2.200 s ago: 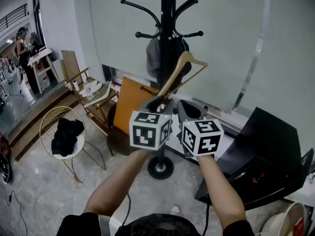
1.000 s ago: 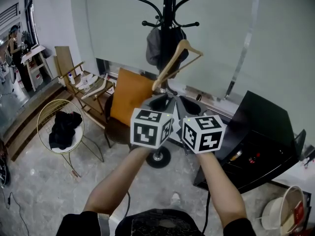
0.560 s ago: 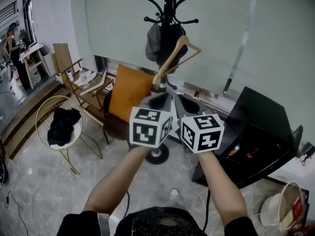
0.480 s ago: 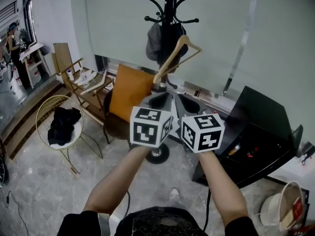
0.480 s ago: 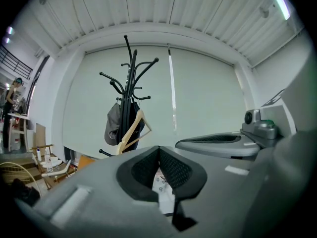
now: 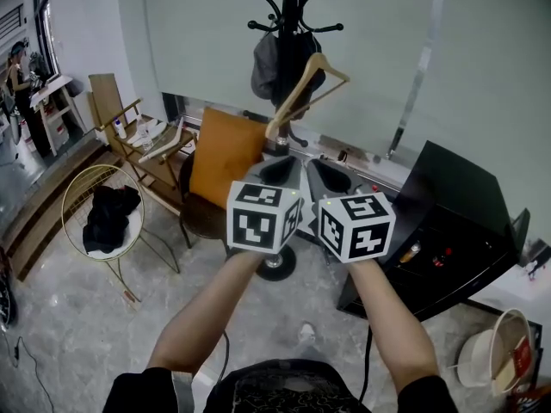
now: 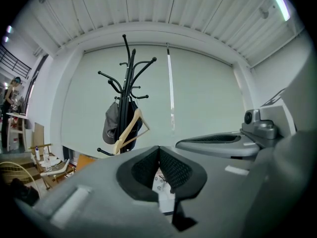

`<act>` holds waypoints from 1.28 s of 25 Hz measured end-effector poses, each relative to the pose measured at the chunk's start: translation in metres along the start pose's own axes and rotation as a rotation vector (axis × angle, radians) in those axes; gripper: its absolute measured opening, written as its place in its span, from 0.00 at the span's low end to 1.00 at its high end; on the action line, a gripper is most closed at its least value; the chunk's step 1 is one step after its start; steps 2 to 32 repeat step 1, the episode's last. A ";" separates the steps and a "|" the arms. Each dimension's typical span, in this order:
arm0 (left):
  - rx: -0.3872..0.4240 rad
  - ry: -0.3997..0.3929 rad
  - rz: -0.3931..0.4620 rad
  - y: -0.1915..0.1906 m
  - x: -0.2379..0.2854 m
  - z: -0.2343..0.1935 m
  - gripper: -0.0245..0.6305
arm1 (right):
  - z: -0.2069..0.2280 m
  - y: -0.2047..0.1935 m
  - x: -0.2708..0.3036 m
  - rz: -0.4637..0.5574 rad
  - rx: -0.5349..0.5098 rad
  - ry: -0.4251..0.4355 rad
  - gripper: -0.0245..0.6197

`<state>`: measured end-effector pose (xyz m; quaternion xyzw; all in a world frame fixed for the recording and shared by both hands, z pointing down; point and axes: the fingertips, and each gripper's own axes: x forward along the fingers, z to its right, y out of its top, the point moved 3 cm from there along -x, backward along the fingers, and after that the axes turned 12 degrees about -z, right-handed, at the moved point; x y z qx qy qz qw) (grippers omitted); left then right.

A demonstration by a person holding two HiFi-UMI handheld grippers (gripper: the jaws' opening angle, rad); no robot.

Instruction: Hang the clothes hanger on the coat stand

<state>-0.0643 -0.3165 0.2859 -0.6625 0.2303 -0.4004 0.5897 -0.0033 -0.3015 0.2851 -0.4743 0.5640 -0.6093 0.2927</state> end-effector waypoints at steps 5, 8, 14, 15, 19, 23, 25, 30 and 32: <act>0.000 -0.001 0.001 0.000 0.000 0.000 0.05 | 0.001 0.000 0.000 0.000 -0.001 -0.001 0.04; 0.000 -0.001 0.001 0.000 0.000 0.000 0.05 | 0.001 0.000 0.000 0.000 -0.001 -0.001 0.04; 0.000 -0.001 0.001 0.000 0.000 0.000 0.05 | 0.001 0.000 0.000 0.000 -0.001 -0.001 0.04; 0.000 -0.001 0.001 0.000 0.000 0.000 0.05 | 0.001 0.000 0.000 0.000 -0.001 -0.001 0.04; 0.000 -0.001 0.001 0.000 0.000 0.000 0.05 | 0.001 0.000 0.000 0.000 -0.001 -0.001 0.04; 0.000 -0.001 0.001 0.000 0.000 0.000 0.05 | 0.001 0.000 0.000 0.000 -0.001 -0.001 0.04; 0.000 -0.001 0.001 0.000 0.000 0.000 0.05 | 0.001 0.000 0.000 0.000 -0.001 -0.001 0.04; 0.000 -0.001 0.001 0.000 0.000 0.000 0.05 | 0.001 0.000 0.000 0.000 -0.001 -0.001 0.04; 0.000 -0.001 0.001 0.000 0.000 0.000 0.05 | 0.001 0.000 0.000 0.000 -0.001 -0.001 0.04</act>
